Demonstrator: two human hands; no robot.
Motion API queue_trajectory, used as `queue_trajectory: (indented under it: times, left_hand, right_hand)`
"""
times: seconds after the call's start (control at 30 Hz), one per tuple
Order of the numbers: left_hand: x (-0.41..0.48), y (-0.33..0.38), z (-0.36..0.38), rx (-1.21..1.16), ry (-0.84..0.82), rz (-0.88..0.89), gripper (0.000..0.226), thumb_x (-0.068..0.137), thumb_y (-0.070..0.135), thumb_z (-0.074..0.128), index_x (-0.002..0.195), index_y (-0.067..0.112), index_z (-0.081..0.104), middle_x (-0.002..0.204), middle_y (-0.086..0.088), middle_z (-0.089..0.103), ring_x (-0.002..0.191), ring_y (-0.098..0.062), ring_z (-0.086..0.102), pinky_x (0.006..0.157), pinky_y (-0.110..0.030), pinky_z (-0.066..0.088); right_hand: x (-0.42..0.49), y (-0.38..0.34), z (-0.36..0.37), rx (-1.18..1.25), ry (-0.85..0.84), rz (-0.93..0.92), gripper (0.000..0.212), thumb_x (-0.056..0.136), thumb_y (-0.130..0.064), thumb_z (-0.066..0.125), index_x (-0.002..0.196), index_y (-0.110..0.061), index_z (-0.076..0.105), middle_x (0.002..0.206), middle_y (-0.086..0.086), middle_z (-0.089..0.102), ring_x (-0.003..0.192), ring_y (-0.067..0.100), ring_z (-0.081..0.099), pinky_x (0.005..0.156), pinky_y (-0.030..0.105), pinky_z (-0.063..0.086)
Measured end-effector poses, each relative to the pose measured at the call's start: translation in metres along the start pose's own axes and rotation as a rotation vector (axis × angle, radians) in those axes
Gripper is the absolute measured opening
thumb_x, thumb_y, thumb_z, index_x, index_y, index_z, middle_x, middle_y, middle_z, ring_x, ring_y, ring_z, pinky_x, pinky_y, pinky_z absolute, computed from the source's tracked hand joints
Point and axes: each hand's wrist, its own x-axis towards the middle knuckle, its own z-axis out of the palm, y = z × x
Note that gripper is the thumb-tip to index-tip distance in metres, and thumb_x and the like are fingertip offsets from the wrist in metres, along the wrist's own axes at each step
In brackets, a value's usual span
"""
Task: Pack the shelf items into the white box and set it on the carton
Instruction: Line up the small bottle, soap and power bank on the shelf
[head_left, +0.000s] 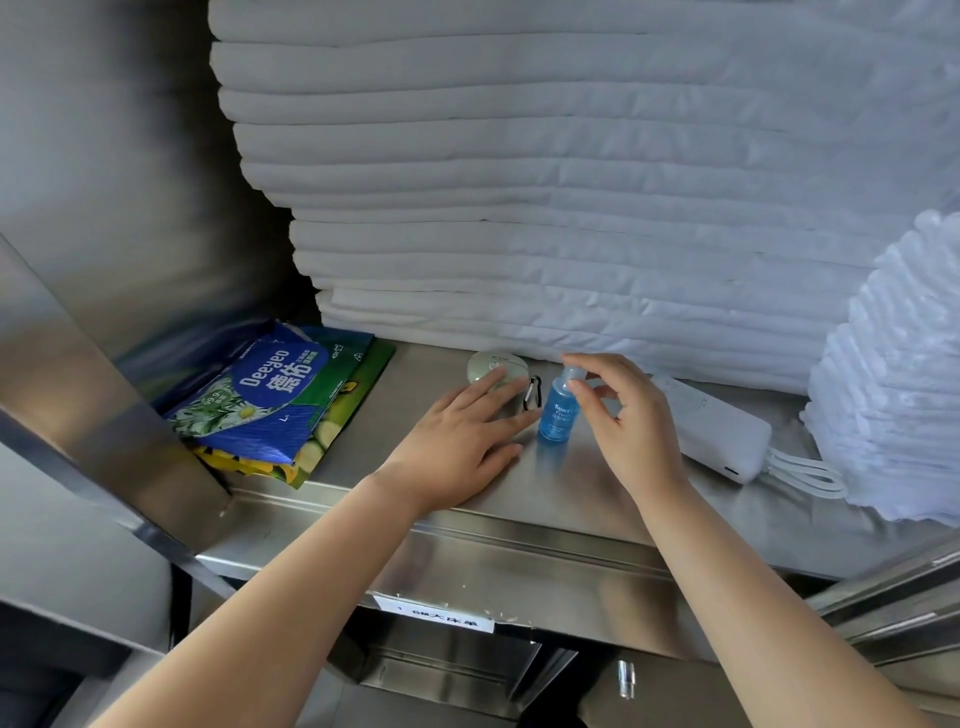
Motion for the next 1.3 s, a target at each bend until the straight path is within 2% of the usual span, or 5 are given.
queue_trajectory:
  times: [0.23, 0.47, 0.7, 0.93, 1.3]
  left_hand:
    - [-0.002, 0.002, -0.001, -0.005, 0.004, -0.008, 0.043, 0.098, 0.042, 0.034, 0.140, 0.040, 0.036, 0.157, 0.010, 0.013, 0.144, -0.010, -0.001, 0.113, -0.031, 0.013]
    - [-0.001, 0.011, -0.009, -0.036, 0.137, -0.033, 0.049, 0.091, 0.038, 0.051, 0.139, 0.026, 0.044, 0.147, 0.007, 0.038, 0.138, -0.014, 0.028, 0.109, -0.030, 0.026]
    - [0.016, 0.045, -0.001, -0.393, 0.225, -0.268, 0.060, 0.082, 0.037, 0.066, 0.135, 0.022, 0.044, 0.120, 0.005, 0.060, 0.105, -0.015, 0.054, 0.076, -0.022, 0.038]
    - [0.023, 0.045, 0.004, -0.479, 0.254, -0.362, 0.039, 0.081, 0.029, 0.069, 0.115, 0.019, 0.053, 0.103, 0.006, 0.064, 0.090, -0.013, 0.059, 0.073, -0.022, 0.042]
    - [0.006, 0.044, 0.006, -0.355, 0.392, -0.378, 0.033, 0.085, 0.025, 0.064, 0.112, 0.010, 0.052, 0.102, -0.006, 0.065, 0.090, -0.026, 0.058, 0.065, -0.024, 0.033]
  right_hand:
    - [-0.005, -0.004, 0.000, -0.062, -0.050, -0.104, 0.028, 0.090, -0.013, 0.060, 0.118, -0.016, 0.063, 0.112, -0.014, 0.059, 0.097, 0.009, 0.058, 0.084, 0.034, 0.052]
    - [-0.012, -0.003, -0.008, 0.040, 0.049, 0.150, 0.031, 0.091, -0.025, 0.055, 0.122, -0.026, 0.055, 0.106, -0.017, 0.061, 0.097, 0.004, 0.059, 0.076, 0.009, 0.043]
    - [-0.011, 0.004, -0.009, 0.070, 0.027, 0.305, 0.015, 0.095, -0.017, 0.051, 0.104, -0.019, 0.063, 0.092, -0.008, 0.067, 0.085, 0.017, 0.065, 0.080, 0.045, 0.053]
    - [-0.011, 0.000, -0.008, -0.024, -0.066, 0.272, 0.012, 0.093, -0.016, 0.055, 0.098, -0.020, 0.064, 0.089, -0.015, 0.067, 0.079, 0.007, 0.063, 0.071, 0.016, 0.048]
    - [-0.008, -0.009, 0.004, 0.114, -0.264, 0.255, 0.028, 0.083, -0.011, 0.069, 0.107, -0.024, 0.060, 0.097, -0.012, 0.067, 0.087, 0.003, 0.064, 0.078, 0.015, 0.050]
